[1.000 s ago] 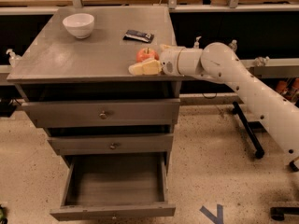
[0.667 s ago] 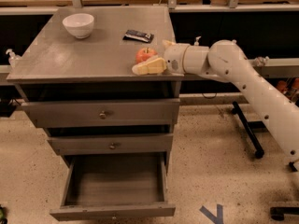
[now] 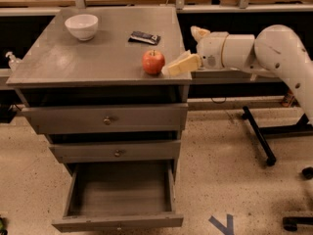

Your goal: Pick apple from bottom drawer and place on counter

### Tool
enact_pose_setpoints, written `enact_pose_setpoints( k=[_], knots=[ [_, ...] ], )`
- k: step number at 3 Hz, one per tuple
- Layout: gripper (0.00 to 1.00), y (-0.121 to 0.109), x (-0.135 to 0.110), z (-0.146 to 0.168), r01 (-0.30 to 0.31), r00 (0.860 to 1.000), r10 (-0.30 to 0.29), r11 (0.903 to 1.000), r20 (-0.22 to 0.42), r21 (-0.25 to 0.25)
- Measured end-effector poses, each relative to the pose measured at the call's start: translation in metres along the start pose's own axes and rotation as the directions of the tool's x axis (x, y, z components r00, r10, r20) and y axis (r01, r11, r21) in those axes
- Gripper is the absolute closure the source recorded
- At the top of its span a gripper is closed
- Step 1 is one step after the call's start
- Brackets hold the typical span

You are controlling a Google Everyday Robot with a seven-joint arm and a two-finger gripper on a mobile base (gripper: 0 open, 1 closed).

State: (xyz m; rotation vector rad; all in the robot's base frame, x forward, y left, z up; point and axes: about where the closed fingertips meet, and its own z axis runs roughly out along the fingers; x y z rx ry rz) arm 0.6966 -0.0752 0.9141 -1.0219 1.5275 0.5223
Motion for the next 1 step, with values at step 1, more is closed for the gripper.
enact_pose_setpoints(
  k=[1],
  knots=[
    [0.00,0.0000,-0.0030,-0.0069,0.017,1.000,-0.017,0.9999,-0.005,0.003]
  ],
)
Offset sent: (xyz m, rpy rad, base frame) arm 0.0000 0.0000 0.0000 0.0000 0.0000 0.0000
